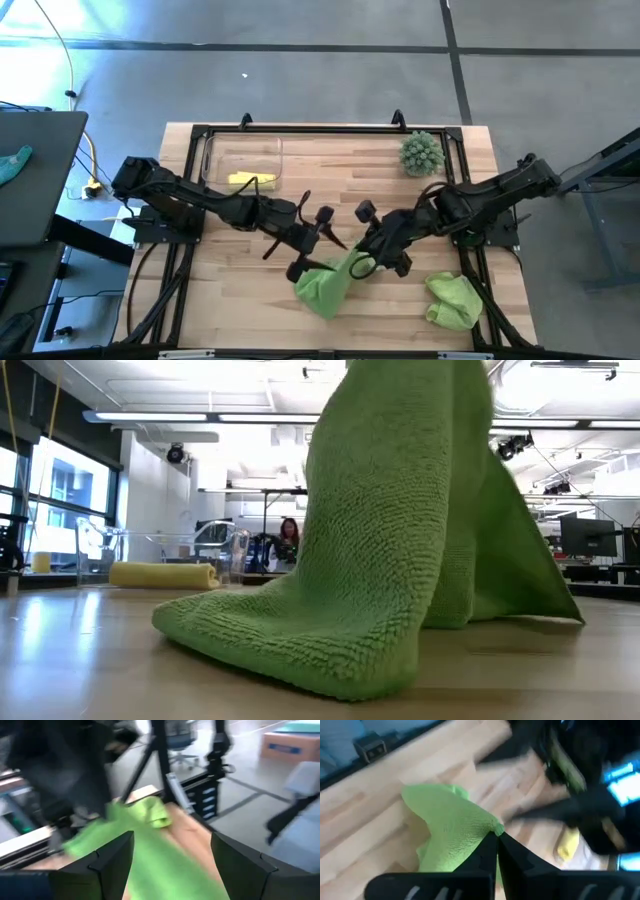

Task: Roll microfiber towels into tight, uniform cylinder then place into a basket
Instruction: Fold the green microfiber cloth

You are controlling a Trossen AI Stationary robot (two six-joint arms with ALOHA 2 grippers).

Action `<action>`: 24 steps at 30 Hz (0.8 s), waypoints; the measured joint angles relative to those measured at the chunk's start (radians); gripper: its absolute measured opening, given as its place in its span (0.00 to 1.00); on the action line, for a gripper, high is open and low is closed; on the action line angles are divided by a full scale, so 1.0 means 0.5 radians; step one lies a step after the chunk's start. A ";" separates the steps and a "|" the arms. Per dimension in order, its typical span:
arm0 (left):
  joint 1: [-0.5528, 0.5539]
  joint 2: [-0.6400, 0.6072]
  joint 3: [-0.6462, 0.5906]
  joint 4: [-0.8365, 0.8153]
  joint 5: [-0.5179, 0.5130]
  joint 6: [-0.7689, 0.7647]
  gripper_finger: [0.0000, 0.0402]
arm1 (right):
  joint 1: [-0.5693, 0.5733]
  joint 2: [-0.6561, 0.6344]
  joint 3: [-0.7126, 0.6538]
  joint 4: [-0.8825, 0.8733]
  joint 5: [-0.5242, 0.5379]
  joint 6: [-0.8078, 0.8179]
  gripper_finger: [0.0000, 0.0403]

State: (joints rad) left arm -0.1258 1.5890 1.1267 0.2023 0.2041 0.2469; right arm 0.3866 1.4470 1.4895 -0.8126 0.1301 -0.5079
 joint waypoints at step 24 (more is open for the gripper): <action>-0.004 -0.002 0.000 -0.221 -0.839 -0.226 0.63 | -0.258 0.000 0.003 -0.185 0.128 2.537 0.00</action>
State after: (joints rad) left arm -0.1280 1.5879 1.1267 0.0916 -0.2155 0.1341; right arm 0.2578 1.4467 1.4910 -0.9053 0.1939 0.7607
